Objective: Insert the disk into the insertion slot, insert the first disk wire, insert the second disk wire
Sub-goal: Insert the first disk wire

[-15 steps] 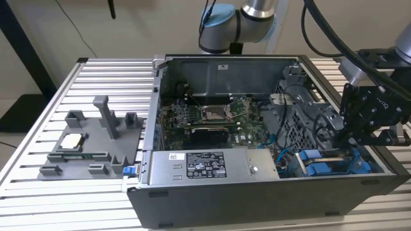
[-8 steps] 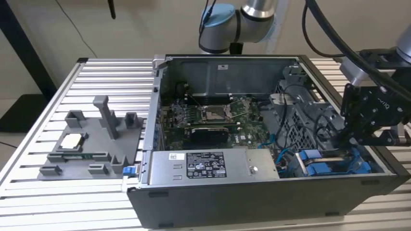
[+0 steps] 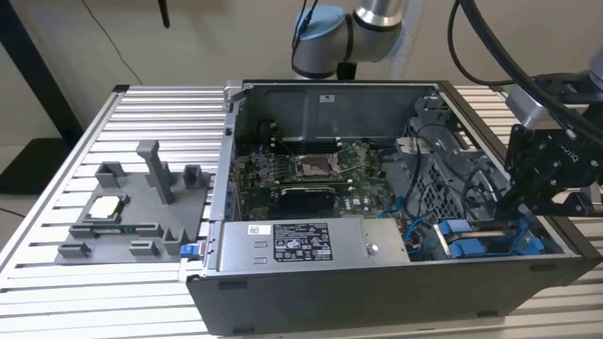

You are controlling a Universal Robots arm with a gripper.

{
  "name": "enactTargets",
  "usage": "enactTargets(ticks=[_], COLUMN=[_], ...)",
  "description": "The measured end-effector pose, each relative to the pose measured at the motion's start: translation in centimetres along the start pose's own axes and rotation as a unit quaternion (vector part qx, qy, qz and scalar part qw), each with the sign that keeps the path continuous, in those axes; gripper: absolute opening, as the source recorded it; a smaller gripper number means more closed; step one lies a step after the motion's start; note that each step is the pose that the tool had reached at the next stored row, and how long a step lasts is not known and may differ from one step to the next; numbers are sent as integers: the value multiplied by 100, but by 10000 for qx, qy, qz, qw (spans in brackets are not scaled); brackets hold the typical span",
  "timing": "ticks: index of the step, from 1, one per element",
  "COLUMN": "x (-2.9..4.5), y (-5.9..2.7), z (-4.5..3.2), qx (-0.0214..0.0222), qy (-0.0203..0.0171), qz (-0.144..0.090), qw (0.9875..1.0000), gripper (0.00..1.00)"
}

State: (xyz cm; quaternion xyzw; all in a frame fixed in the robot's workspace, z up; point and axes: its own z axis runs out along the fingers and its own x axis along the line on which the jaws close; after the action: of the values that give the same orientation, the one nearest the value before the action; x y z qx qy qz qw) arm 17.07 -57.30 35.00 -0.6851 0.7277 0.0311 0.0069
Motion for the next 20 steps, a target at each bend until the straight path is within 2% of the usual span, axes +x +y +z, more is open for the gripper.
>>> enactTargets(ticks=[14,20], x=[5,5], y=[9,11], z=[75,94], qx=[5,36], qy=[3,-4], qz=[-40,-136], qw=[10000,9999], gripper=[19,19])
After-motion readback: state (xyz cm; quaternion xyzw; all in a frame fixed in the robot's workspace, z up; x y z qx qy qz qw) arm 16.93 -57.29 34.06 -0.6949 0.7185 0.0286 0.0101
